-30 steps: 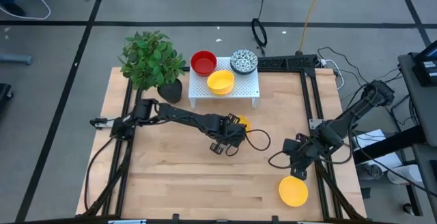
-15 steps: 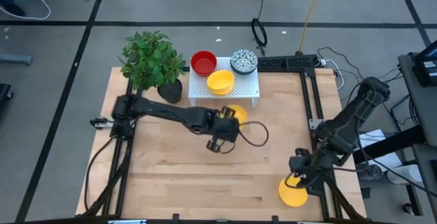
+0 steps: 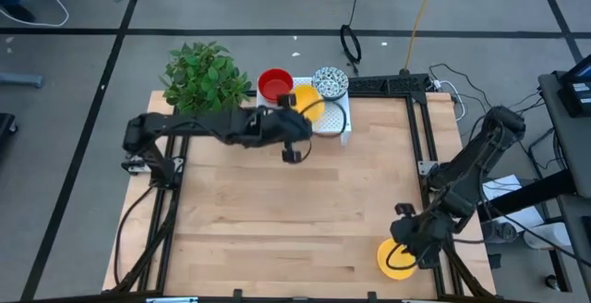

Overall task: Pick & Place Mini bowls
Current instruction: Stack the yellow bowl on the yellow bowl on the shelf

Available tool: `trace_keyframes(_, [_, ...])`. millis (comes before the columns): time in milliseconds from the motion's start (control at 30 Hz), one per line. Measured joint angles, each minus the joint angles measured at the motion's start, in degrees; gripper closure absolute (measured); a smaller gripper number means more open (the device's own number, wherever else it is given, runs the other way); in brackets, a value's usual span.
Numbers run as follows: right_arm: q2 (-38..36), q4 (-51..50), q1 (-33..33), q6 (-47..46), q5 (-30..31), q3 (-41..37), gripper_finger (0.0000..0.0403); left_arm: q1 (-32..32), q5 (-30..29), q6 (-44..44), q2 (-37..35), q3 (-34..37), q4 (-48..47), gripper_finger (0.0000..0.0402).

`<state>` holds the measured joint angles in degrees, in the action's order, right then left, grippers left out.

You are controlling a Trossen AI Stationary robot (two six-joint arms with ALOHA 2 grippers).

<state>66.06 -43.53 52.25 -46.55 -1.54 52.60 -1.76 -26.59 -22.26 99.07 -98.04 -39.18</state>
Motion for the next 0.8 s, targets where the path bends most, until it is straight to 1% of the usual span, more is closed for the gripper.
trace_keyframes(100, [1.57, 0.02, 0.0, 0.33, -0.01, 0.0, 0.025, -3.07, 1.74, 2.47, 0.71, 0.0, -0.39, 0.0392])
trace_keyframes(233, [2.83, 0.04, 0.0, 0.33, -0.03, 0.0, 0.025, -6.28, 6.87, 5.35, 2.08, 0.09, -2.31, 0.0384])
trace_keyframes(367, [3.49, 0.07, 0.0, 0.33, -0.02, 0.0, 0.025, -8.08, 10.4, 5.97, 2.49, 0.07, -3.65, 0.0394])
trace_keyframes(467, [3.99, 0.22, -0.02, 0.16, 0.08, 0.0, 0.025, -9.31, 11.23, 6.31, 2.87, 0.02, -4.03, 0.0393])
trace_keyframes(667, [4.71, 0.82, -0.02, -2.75, 0.13, 0.0, 0.025, -10.19, 11.36, 6.54, 2.97, 0.02, -5.7, 0.0368])
trace_keyframes(800, [5.19, 1.74, -0.02, -3.71, 0.17, 0.0, 0.025, -10.59, 11.34, 8.04, 2.99, 0.02, -6.17, 0.0366])
